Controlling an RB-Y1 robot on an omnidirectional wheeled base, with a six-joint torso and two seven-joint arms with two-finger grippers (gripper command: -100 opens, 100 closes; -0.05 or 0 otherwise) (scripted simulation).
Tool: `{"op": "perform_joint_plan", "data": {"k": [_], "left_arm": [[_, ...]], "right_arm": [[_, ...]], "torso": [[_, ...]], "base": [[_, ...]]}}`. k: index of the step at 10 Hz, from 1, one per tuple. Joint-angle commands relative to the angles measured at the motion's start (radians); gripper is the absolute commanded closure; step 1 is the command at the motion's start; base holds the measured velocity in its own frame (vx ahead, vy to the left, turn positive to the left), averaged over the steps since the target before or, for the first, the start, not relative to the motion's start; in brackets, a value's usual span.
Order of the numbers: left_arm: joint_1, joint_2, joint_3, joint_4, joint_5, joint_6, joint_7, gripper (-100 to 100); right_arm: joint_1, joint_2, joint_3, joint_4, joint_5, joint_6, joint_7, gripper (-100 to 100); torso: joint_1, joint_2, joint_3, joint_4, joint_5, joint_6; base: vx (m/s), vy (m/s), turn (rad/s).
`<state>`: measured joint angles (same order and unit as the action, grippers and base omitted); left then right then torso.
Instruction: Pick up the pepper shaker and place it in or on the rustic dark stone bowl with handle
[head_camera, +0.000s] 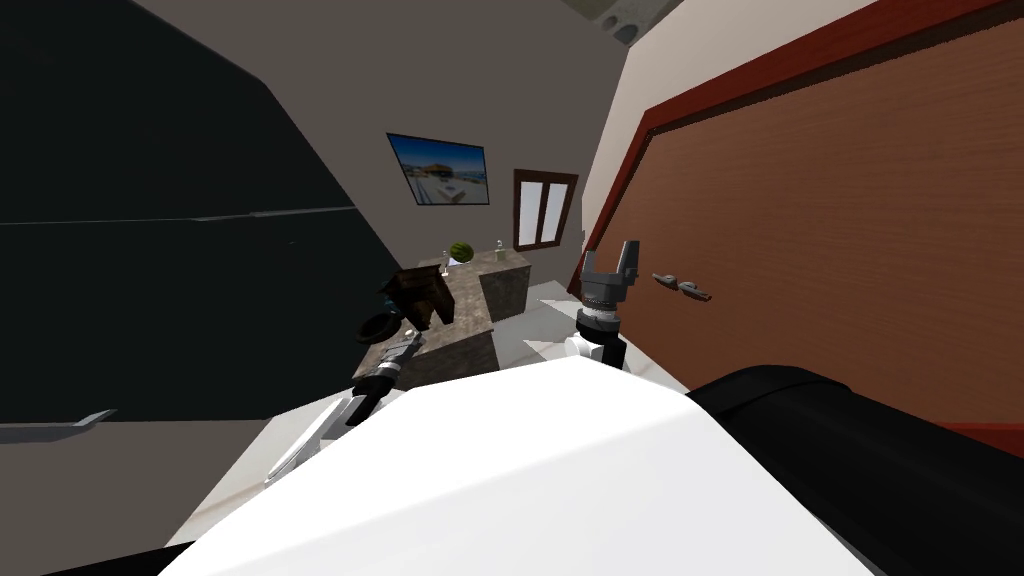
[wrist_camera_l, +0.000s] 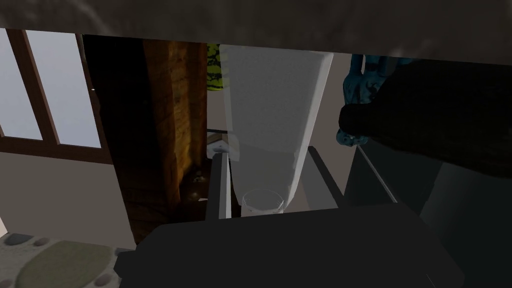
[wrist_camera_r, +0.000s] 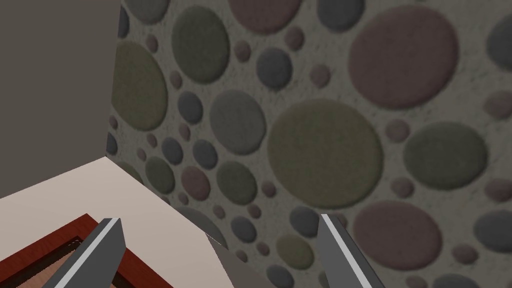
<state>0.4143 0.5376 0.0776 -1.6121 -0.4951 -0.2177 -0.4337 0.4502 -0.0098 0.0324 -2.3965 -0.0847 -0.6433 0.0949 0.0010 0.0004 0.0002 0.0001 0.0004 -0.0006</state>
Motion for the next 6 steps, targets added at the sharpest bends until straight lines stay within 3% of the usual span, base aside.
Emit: {"op": "perform_joint_plan", "data": {"k": [1, 2, 6], "left_arm": [[0.0, 0.0, 0.0, 0.0, 0.0, 0.0, 0.0, 0], [0.031, 0.03, -0.005, 0.003, 0.014, 0.035, 0.014, 100], [0.092, 0.101, -0.01, 0.006, 0.045, 0.11, 0.047, 100]], "right_arm": [[0.0, 0.0, 0.0, 0.0, 0.0, 0.0, 0.0, 0], [0.0, 0.0, 0.0, 0.0, 0.0, 0.0, 0.0, 0], [0.0, 0.0, 0.0, 0.0, 0.0, 0.0, 0.0, 0]], "torso": [[0.0, 0.0, 0.0, 0.0, 0.0, 0.0], [0.0, 0.0, 0.0, 0.0, 0.0, 0.0], [-0.002, 0.013, -0.001, -0.016, 0.017, -0.01]], "base": [[0.0, 0.0, 0.0], [-0.063, -0.085, -0.075], [-0.084, -0.105, -0.046]]}}
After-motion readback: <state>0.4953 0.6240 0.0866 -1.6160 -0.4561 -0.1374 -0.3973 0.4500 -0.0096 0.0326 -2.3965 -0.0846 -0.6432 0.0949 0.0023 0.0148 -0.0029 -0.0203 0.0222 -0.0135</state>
